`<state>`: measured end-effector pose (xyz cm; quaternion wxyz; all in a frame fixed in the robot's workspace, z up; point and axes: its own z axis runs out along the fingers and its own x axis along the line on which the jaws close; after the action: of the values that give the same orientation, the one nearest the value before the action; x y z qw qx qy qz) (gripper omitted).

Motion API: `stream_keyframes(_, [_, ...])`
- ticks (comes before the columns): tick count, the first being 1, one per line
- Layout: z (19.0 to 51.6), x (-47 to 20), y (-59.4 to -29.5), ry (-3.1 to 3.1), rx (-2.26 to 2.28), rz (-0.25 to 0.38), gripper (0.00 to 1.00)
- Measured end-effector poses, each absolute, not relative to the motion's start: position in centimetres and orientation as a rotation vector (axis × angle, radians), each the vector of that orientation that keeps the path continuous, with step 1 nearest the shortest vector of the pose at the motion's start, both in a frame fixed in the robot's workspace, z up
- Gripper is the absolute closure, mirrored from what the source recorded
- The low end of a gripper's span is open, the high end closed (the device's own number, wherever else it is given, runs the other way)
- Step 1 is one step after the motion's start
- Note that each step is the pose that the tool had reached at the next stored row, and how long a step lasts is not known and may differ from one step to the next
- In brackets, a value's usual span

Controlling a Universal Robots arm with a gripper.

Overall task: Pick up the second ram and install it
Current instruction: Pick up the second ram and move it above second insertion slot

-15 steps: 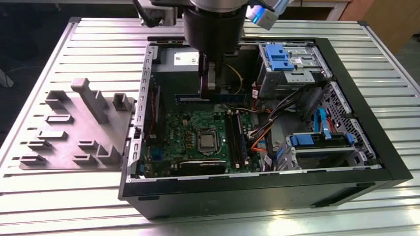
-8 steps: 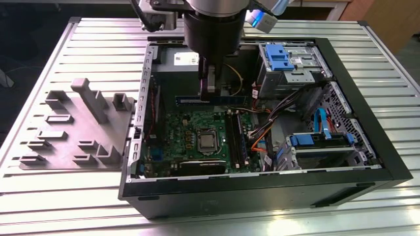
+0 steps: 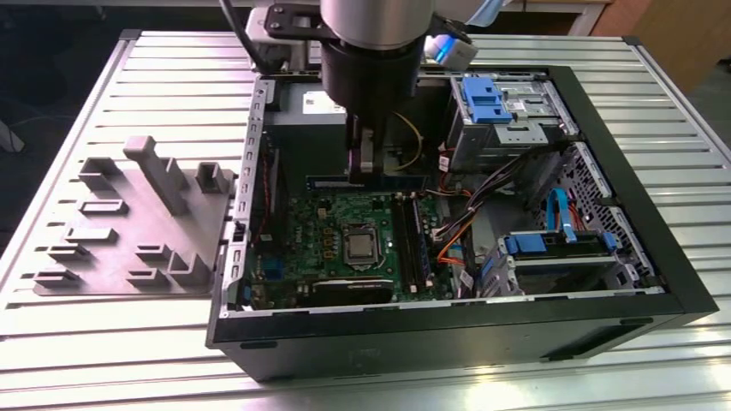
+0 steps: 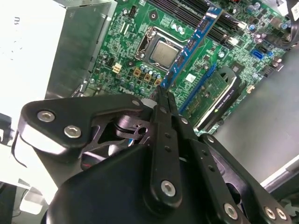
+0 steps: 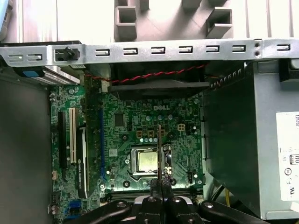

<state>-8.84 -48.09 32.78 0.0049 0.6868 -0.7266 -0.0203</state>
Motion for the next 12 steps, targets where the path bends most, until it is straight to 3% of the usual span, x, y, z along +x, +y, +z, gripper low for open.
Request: stream_keyframes(12, [31.1, -8.9, -48.1, -2.276, 2.151, -0.064, 0.89])
